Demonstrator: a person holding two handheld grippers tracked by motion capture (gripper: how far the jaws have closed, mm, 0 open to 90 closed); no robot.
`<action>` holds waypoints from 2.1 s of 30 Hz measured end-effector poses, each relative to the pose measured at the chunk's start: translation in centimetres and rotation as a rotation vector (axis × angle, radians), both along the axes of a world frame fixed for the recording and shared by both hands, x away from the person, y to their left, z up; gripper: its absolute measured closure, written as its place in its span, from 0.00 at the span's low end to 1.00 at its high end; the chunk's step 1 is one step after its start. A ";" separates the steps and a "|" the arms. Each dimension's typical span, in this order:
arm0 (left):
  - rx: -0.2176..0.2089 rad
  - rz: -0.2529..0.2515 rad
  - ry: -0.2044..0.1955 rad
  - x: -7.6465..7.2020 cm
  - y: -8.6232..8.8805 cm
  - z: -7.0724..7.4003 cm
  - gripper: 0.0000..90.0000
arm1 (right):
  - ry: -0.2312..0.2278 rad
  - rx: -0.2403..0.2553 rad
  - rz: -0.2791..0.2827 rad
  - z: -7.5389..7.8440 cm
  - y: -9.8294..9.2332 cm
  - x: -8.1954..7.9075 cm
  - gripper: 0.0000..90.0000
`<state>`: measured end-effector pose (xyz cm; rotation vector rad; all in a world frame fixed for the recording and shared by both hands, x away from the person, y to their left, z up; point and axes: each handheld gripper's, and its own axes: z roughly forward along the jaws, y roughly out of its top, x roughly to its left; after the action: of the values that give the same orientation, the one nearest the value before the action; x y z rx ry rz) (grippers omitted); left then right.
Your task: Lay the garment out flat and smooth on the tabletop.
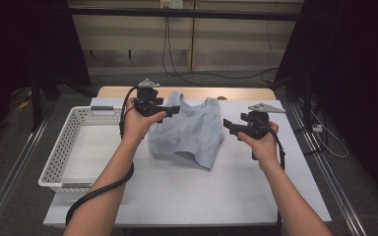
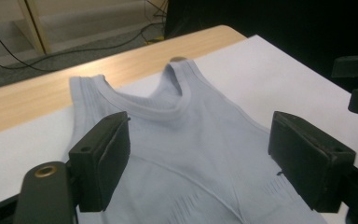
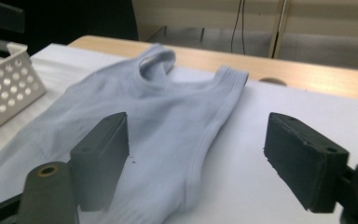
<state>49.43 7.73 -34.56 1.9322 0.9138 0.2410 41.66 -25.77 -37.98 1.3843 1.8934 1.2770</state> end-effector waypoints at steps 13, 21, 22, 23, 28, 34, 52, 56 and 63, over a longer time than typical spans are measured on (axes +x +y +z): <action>0.051 -0.028 0.024 -2.3 -1.0 -2.3 0.16 | 0.037 -0.027 0.069 -3.8 0.8 -2.4 0.18; 0.059 -0.032 0.033 -3.2 -0.9 -3.5 0.14 | 0.079 -0.048 0.089 -5.9 1.1 -3.1 0.17; 0.065 -0.032 0.038 -3.4 -0.8 -3.8 0.13 | 0.092 -0.052 0.098 -6.2 1.3 -3.2 0.17; 0.065 -0.032 0.038 -3.4 -0.8 -3.8 0.13 | 0.092 -0.052 0.098 -6.2 1.3 -3.2 0.17; 0.077 -0.028 0.053 -4.0 -0.8 -4.5 0.11 | 0.092 -0.066 0.120 -6.5 1.8 -3.4 0.17; 0.089 -0.049 0.068 -4.8 -0.7 -5.6 0.10 | 0.091 -0.075 0.114 -6.6 2.0 -3.6 0.16; 0.092 -0.071 0.102 -5.5 0.9 -6.7 0.09 | 0.104 -0.091 0.069 -6.9 1.1 -3.9 0.12; 0.105 -0.080 0.093 -5.7 1.2 -6.4 0.09 | 0.104 -0.100 0.065 -7.0 1.1 -3.8 0.13; 0.090 -0.055 0.091 -5.8 2.6 -6.5 0.08 | 0.102 -0.139 -0.004 -7.0 0.7 -3.7 0.16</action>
<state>43.59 10.34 -41.09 2.0623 0.9210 0.1657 37.95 -25.02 -45.02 1.4037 2.0052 1.0694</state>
